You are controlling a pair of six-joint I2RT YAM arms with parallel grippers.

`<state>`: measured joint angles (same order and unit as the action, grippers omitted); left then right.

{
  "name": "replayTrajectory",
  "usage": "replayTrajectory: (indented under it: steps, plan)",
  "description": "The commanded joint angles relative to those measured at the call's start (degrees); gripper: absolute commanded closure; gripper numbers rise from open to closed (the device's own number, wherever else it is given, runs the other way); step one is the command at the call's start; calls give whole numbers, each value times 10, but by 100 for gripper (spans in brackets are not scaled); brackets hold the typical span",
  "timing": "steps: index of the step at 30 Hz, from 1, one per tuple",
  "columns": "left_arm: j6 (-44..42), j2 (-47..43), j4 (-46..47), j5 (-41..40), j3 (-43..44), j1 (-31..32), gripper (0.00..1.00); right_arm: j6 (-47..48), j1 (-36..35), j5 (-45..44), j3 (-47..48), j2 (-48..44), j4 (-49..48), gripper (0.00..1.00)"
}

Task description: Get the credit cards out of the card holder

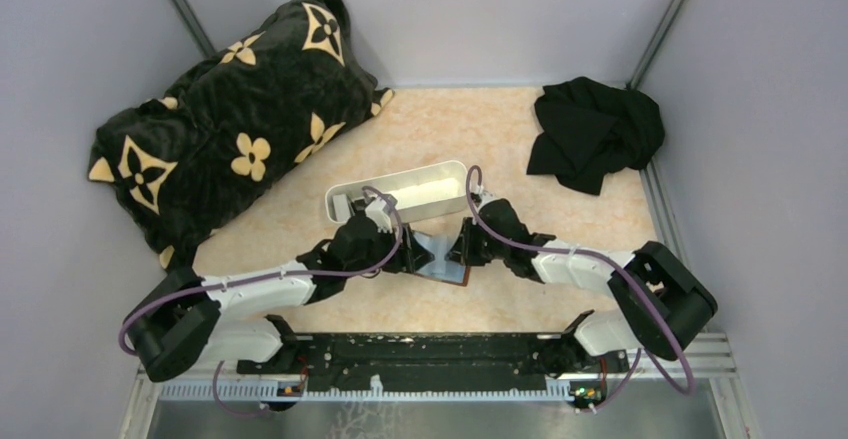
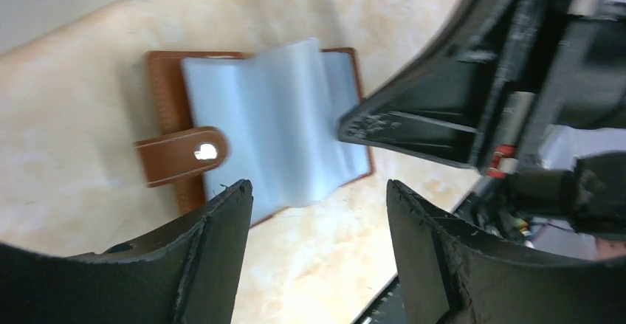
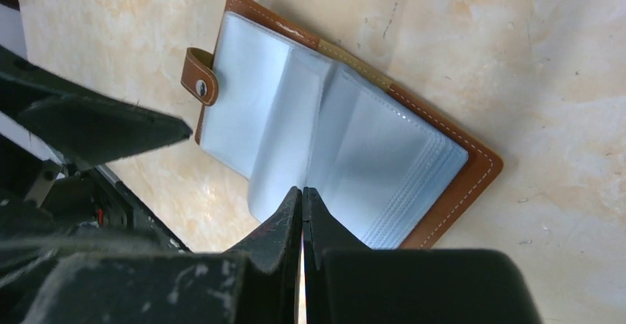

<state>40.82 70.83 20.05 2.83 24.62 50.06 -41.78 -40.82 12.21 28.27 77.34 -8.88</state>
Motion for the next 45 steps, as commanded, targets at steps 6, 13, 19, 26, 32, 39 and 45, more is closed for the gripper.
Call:
replayTrajectory:
  steps: [6,13,19,26,32,39,45]
  plan:
    - [-40,-13,-38,-31,-16,-67,27,3,1,-21,21,-16,16,99]
    - [-32,17,-12,31,-17,-67,28,3,1,-31,20,-15,25,99]
    - [-13,56,26,76,-15,-67,30,-6,1,-47,11,-39,42,99]
    - [-5,105,49,97,-11,-66,31,-9,1,-73,3,-99,88,99]
    - [2,113,53,101,-13,-65,32,-7,2,-96,-4,-115,114,99]
    - [9,104,49,101,-19,-65,33,-12,8,-102,-28,-126,117,99]
    - [13,108,52,103,-21,-62,33,-10,11,-99,-39,-129,116,99]
